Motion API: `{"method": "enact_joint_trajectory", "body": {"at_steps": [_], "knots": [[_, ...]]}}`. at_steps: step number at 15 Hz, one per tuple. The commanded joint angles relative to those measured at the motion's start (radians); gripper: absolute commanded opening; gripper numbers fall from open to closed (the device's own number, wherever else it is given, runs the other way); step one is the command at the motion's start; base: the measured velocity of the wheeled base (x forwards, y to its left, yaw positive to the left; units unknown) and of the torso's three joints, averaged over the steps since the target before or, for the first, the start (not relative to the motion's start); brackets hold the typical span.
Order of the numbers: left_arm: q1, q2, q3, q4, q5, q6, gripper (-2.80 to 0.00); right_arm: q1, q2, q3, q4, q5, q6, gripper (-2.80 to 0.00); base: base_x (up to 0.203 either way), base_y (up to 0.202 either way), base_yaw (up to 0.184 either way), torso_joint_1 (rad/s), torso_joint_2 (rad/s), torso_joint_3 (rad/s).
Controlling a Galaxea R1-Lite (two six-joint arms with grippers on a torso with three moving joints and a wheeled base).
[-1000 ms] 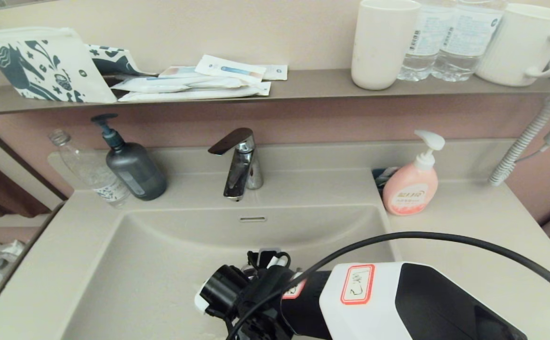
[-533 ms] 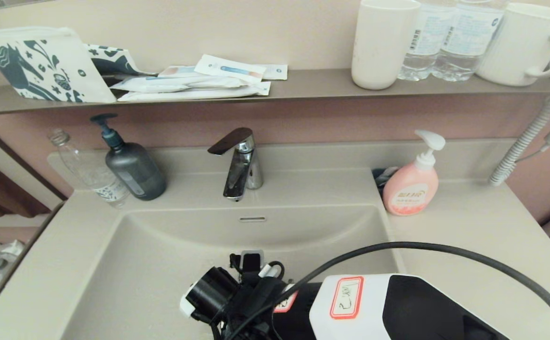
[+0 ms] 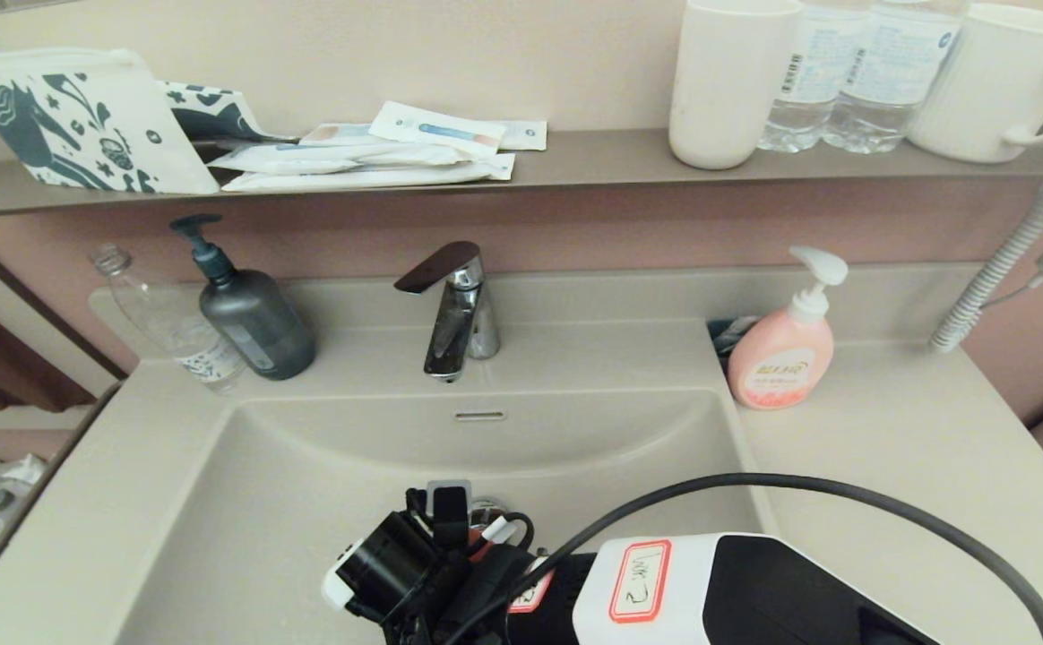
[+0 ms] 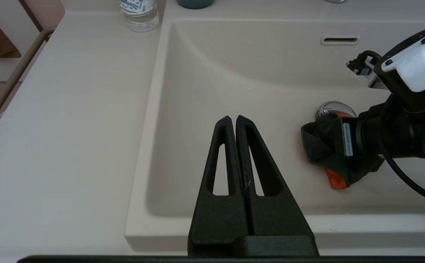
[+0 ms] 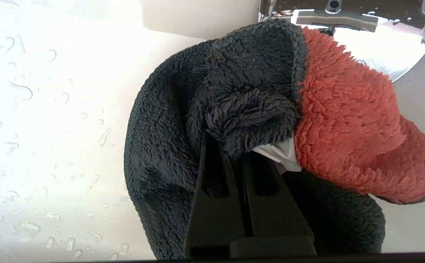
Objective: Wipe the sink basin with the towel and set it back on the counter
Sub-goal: Wipe the sink
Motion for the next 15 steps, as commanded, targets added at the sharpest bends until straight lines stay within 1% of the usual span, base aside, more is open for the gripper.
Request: {"method": "enact_joint_trajectory", "body": {"at_steps": [1,2,5,9,11,13,15], "knots": [[0.0,0.001,0.0,-0.001,0.001,0.0,-2.8,-0.002,-0.007,0.001,0.037,-0.009,0.003,-2.8,0.0,0.0,0.0,0.0,0.0,0.0],[0.0,0.001,0.0,-0.001,0.001,0.0,-2.8,-0.005,-0.019,0.001,0.096,-0.012,0.005,-2.8,0.0,0.0,0.0,0.0,0.0,0.0],[0.0,0.001,0.0,-0.001,0.001,0.0,-2.8,-0.044,-0.065,0.006,0.186,-0.036,0.008,-2.8,0.0,0.0,0.0,0.0,0.0,0.0],[0.0,0.001,0.0,-0.001,0.001,0.0,-2.8,-0.103,-0.079,0.009,0.356,-0.129,0.011,-2.8,0.0,0.0,0.0,0.0,0.0,0.0],[0.0,0.001,0.0,-0.001,0.001,0.0,-2.8,-0.134,-0.079,0.012,0.436,-0.16,0.014,-2.8,0.0,0.0,0.0,0.0,0.0,0.0],[0.0,0.001,0.0,-0.001,0.001,0.0,-2.8,-0.169,-0.089,0.012,0.509,-0.204,0.038,-2.8,0.0,0.0,0.0,0.0,0.0,0.0],[0.0,0.001,0.0,-0.001,0.001,0.0,-2.8,-0.198,-0.122,0.012,0.561,-0.211,0.039,-2.8,0.0,0.0,0.0,0.0,0.0,0.0]]}}
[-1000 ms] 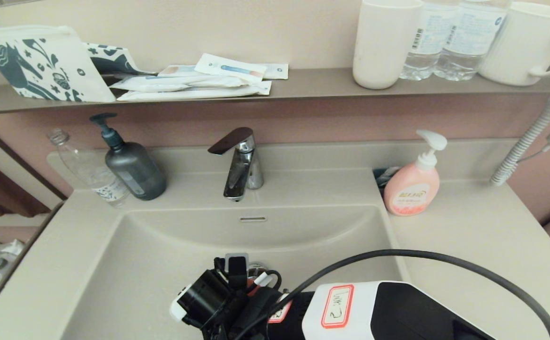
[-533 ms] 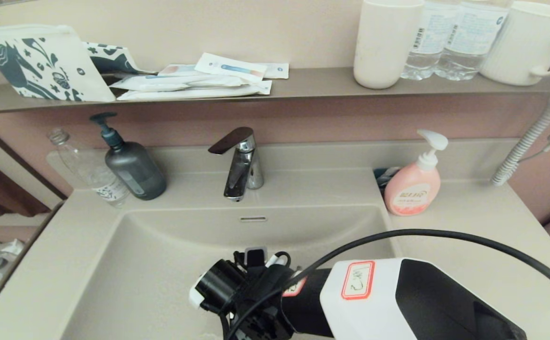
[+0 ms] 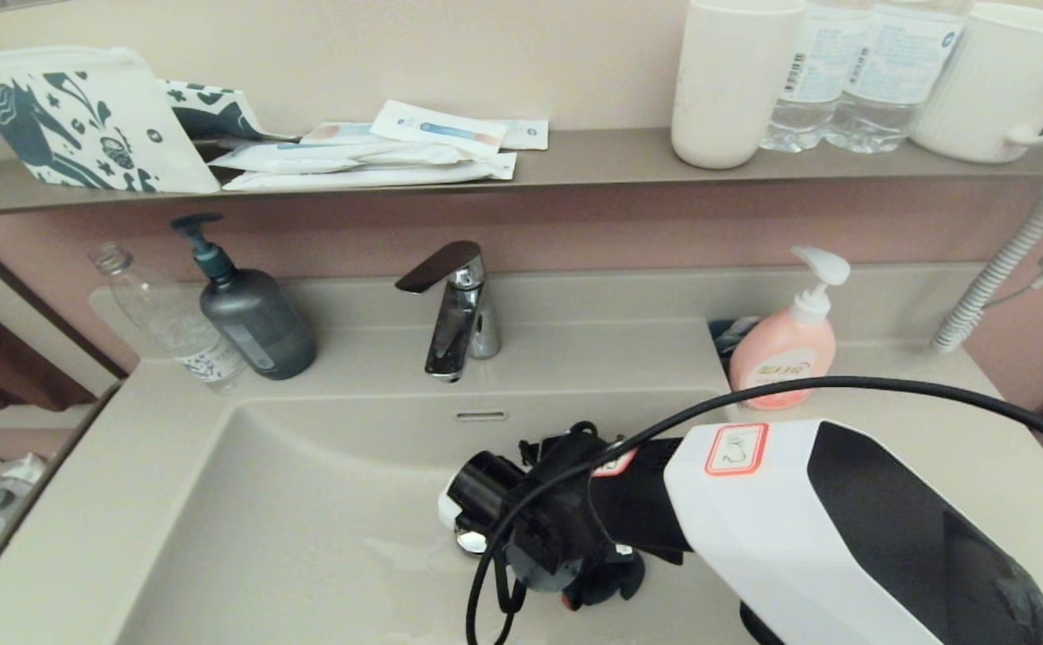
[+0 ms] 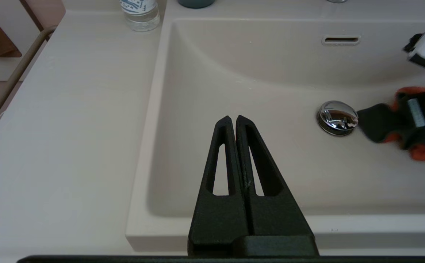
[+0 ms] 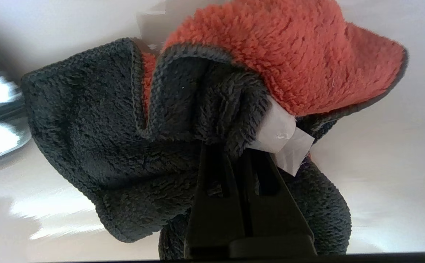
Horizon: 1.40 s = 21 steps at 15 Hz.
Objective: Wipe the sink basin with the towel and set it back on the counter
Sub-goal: Wipe the sink
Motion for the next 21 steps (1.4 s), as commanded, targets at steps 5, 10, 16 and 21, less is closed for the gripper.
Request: {"method": "enact_joint_trajectory", "body": {"at_steps": [5,10,16,21], "knots": [[0.001,0.001,0.0,0.0,0.001,-0.001,-2.8,-0.038,-0.111,-0.002,0.121,-0.014,0.0,-2.8,0.0,0.0,0.0,0.0,0.0,0.0],[0.001,0.001,0.0,0.0,0.001,-0.001,-2.8,-0.015,-0.139,0.052,0.209,-0.025,0.048,-2.8,0.0,0.0,0.0,0.0,0.0,0.0],[0.001,0.001,0.0,0.0,0.001,-0.001,-2.8,0.079,-0.056,0.075,0.214,0.125,0.176,-2.8,0.0,0.0,0.0,0.0,0.0,0.0],[0.001,0.001,0.0,0.0,0.001,-0.001,-2.8,0.118,-0.013,0.051,0.18,0.237,0.228,-2.8,0.0,0.0,0.0,0.0,0.0,0.0]]}}
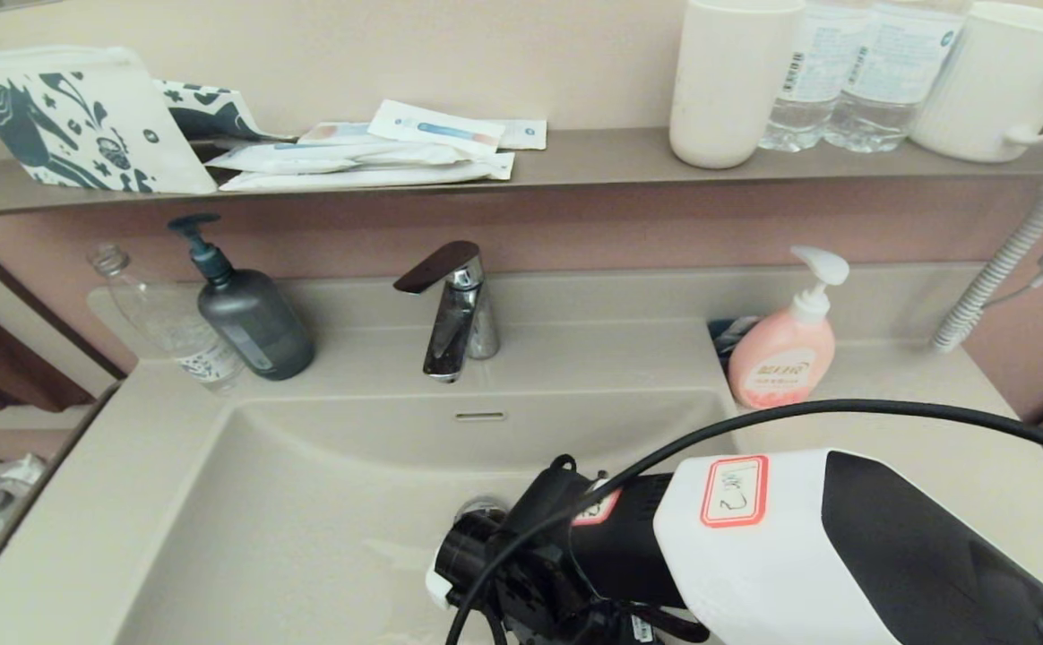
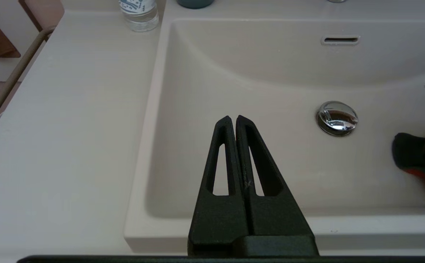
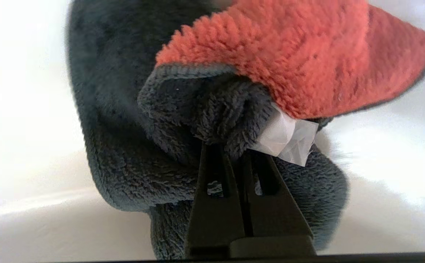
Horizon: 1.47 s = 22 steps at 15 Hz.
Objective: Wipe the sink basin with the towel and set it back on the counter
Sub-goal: Wipe the sink
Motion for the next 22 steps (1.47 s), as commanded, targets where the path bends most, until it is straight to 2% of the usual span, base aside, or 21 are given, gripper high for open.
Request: {"method": "enact_joint_trajectory", "body": {"at_steps": [1,3,6,10,15,18,22], "knots": [[0.0,0.001,0.0,0.0,0.001,0.0,-2.8,0.006,0.021,-0.008,-0.037,0.015,0.008,-2.8,0.0,0.0,0.0,0.0,0.0,0.0],[0.0,0.001,0.0,0.0,0.001,0.0,-2.8,0.009,0.035,-0.015,-0.114,0.047,0.01,-2.8,0.0,0.0,0.0,0.0,0.0,0.0],[0.0,0.001,0.0,0.0,0.001,0.0,-2.8,0.025,0.075,-0.071,-0.15,0.05,0.043,-2.8,0.0,0.0,0.0,0.0,0.0,0.0],[0.0,0.001,0.0,0.0,0.001,0.0,-2.8,0.039,0.083,-0.071,-0.343,0.045,-0.005,-2.8,0.0,0.0,0.0,0.0,0.0,0.0],[0.0,0.001,0.0,0.0,0.001,0.0,-2.8,0.053,0.074,-0.071,-0.622,0.042,-0.159,-2.8,0.0,0.0,0.0,0.0,0.0,0.0],[0.0,0.001,0.0,0.0,0.001,0.0,-2.8,0.052,0.067,-0.071,-0.844,0.043,-0.3,-2.8,0.0,0.0,0.0,0.0,0.0,0.0],[0.0,0.001,0.0,0.0,0.001,0.0,-2.8,0.052,0.081,-0.071,-0.968,0.044,-0.434,-2.8,0.0,0.0,0.0,0.0,0.0,0.0]]}}
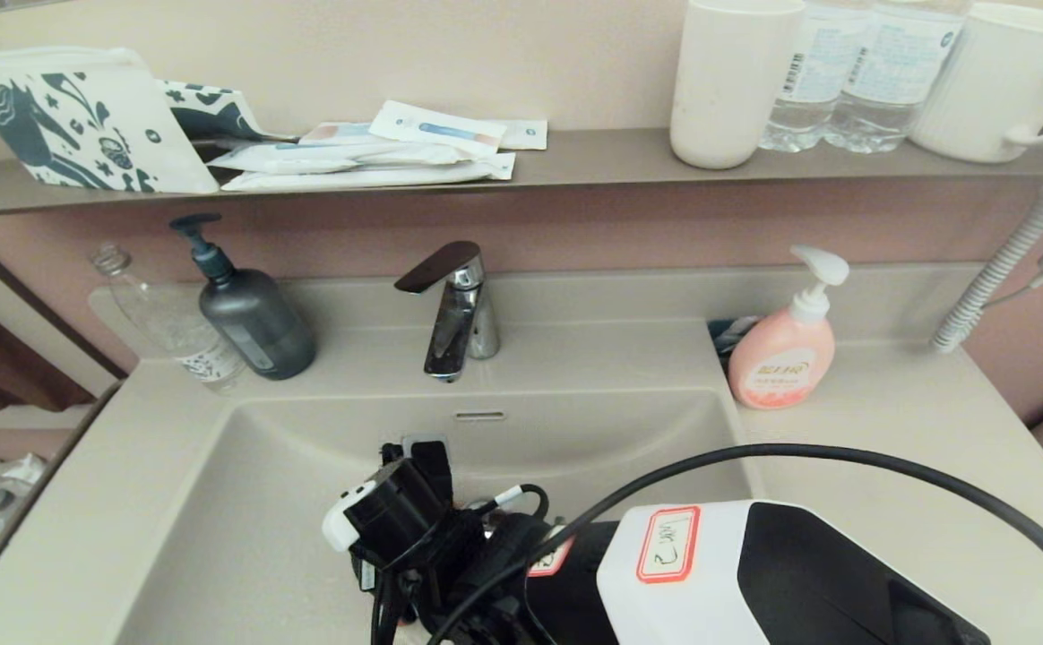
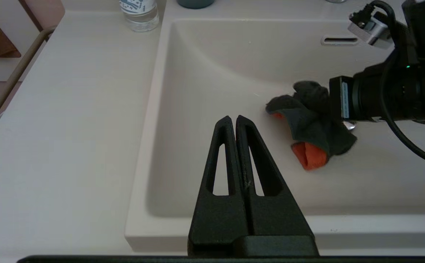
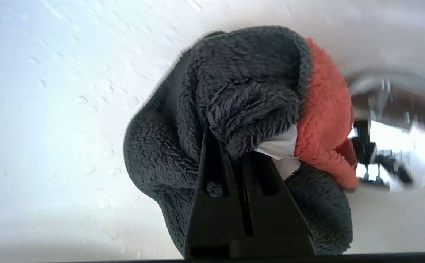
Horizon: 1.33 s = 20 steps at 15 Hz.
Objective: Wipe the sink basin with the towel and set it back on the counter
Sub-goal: Wipe the sink
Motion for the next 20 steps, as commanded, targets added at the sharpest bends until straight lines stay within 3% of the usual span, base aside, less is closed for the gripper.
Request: {"method": "enact_joint_trajectory", "body": {"at_steps": [1,9,13,17,20], "knots": [[0.0,0.001,0.0,0.0,0.0,0.0,-2.8,-0.001,0.002,0.0,-0.015,-0.003,-0.019,-2.8,0.0,0.0,0.0,0.0,0.0,0.0],[0.0,0.001,0.0,0.0,0.0,0.0,-2.8,-0.062,0.098,0.0,-0.273,-0.08,-0.283,-2.8,0.0,0.0,0.0,0.0,0.0,0.0],[0.0,0.001,0.0,0.0,0.0,0.0,-2.8,-0.083,0.114,0.0,-0.272,-0.102,-0.303,-2.8,0.0,0.0,0.0,0.0,0.0,0.0],[0.0,0.001,0.0,0.0,0.0,0.0,-2.8,-0.104,0.111,0.006,-0.263,-0.193,-0.329,-2.8,0.0,0.0,0.0,0.0,0.0,0.0],[0.0,0.001,0.0,0.0,0.0,0.0,-2.8,-0.121,0.067,0.031,-0.188,-0.218,-0.327,-2.8,0.0,0.0,0.0,0.0,0.0,0.0]]}}
